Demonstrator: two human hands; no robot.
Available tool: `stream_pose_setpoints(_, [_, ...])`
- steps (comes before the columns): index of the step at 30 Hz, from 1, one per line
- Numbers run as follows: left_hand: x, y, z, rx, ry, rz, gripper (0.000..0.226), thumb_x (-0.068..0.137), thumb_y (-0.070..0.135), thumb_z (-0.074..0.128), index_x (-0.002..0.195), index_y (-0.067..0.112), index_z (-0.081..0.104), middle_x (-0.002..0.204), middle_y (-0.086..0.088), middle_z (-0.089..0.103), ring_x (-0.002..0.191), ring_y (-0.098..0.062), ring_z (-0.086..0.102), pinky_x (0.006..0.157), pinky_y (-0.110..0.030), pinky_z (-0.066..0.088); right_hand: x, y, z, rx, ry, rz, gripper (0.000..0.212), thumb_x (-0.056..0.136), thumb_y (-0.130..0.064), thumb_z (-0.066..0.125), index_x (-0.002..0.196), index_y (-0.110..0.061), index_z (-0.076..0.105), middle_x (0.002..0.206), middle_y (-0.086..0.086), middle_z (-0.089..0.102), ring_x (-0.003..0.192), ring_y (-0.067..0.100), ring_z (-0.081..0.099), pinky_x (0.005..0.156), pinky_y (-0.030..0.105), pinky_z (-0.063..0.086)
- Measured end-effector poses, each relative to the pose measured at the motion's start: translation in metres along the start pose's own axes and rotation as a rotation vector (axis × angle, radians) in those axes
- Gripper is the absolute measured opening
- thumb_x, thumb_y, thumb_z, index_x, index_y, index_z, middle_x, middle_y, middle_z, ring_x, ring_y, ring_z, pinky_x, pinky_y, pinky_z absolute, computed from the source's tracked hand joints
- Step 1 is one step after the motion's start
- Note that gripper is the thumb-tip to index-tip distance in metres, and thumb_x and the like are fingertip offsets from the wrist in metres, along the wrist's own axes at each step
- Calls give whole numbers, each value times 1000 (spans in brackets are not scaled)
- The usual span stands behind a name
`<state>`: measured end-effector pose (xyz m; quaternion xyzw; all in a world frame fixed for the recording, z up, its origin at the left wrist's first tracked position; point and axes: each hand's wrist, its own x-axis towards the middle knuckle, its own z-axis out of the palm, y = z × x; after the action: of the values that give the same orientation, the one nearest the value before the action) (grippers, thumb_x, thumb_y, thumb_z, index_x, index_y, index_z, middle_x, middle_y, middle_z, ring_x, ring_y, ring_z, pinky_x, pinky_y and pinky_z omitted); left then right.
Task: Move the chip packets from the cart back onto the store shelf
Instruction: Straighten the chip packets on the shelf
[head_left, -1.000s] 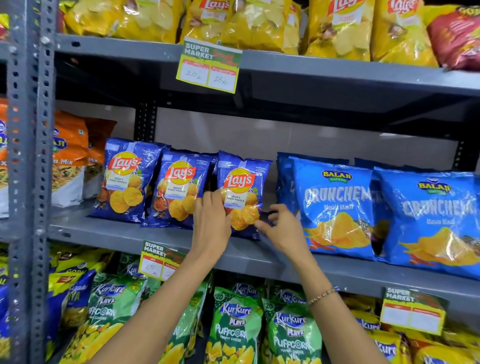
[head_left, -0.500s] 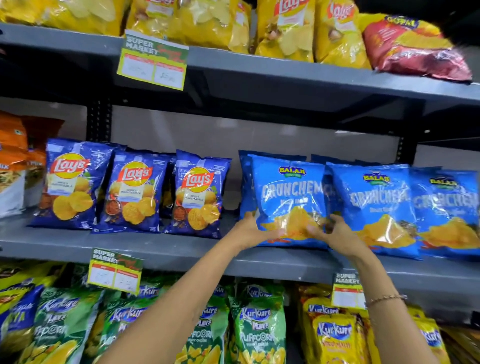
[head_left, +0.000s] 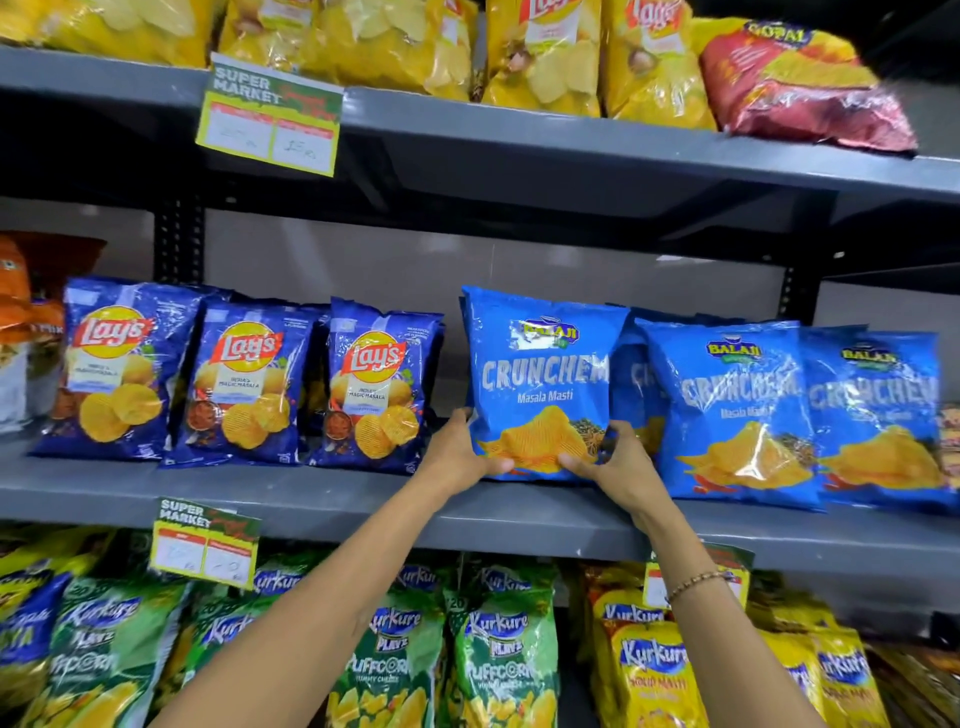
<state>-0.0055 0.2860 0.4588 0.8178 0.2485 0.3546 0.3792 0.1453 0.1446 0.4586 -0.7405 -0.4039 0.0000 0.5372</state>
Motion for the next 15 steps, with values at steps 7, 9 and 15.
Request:
stream_pose_setpoints(7, [5,4,-4,117,-52,-18,84,77,32,75,142,9,26,143,-8,47,128,-27,47,100,-36,43,-2,-12,-8,-59,-38,-2,86,72,-36,77,138,-6,29,142,13,45,127,28,46,102,38,39])
stream_pose_setpoints(9, [-1,13,22,241,-42,5,72,78,33,74,132,5,35,136,-13,50,121,-30,51,91,-37,44,-4,9,-26,-66,-20,29,85,72,-36,77,137,-7,31,141,11,47,127,27,46,102,37,39])
stream_pose_setpoints(15, [-30,43,52,232,448,351,28,84,25,67,97,12,47,91,3,48,82,-16,53,66,-27,37,-11,14,-66,-109,173,-106,62,79,-32,72,131,-12,44,127,10,58,115,26,55,95,39,46])
